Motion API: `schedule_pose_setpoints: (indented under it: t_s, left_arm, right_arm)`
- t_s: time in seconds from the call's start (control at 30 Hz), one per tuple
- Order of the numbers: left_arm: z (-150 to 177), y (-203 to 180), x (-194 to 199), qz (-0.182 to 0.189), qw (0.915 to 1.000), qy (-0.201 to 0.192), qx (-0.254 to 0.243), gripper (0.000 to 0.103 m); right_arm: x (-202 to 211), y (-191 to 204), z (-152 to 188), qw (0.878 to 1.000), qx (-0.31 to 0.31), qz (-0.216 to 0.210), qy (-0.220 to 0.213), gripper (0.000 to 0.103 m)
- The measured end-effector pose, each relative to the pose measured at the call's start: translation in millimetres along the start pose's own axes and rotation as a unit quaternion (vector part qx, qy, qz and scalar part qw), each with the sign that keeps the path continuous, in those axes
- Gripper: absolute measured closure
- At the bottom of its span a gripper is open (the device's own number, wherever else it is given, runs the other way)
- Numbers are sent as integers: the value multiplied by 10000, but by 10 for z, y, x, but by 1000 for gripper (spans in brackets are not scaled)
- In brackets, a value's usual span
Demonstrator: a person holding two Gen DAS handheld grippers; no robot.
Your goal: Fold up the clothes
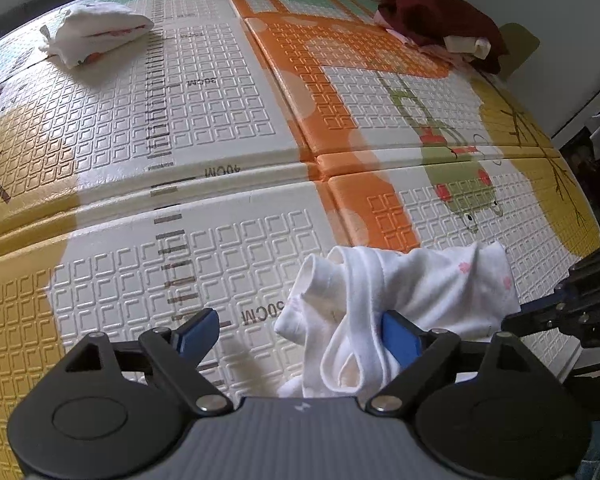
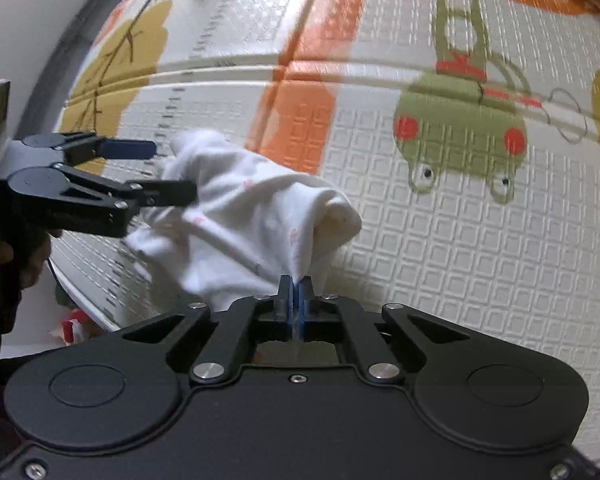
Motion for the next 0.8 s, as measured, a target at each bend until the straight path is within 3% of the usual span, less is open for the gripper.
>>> schedule_pose_setpoints:
  t_s: [0.23,0.3,0.6,0.8]
  left_arm:
    - [13,5,-12,-105,9999,7,44,13]
    - [17,-5,3,-112,9999,-22,3,13]
    - [-84,-202,174,172,9996,-164,-163,27]
    - [-291,-371,270,361,9976,-572,-136,29]
  right_arm:
    - [-155,-68,128,9991,61,387,133,103]
    - [-176,-101,166,9995,-43,252,193,103]
    - [397,-135,-86,9943,-273,191,-1014,100]
    - [452,90,-326,9910,-219,31,-1317,100]
Point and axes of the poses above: each gripper's, at about its wrist camera, not at the fingertips, and x roughly against the way its jaws point, y to its left, z to its underside, the point moved 5 cm from there along -x, roughly the way its jaws point, and after that the axes turned 9 degrees about z, right-handed, at the moved point
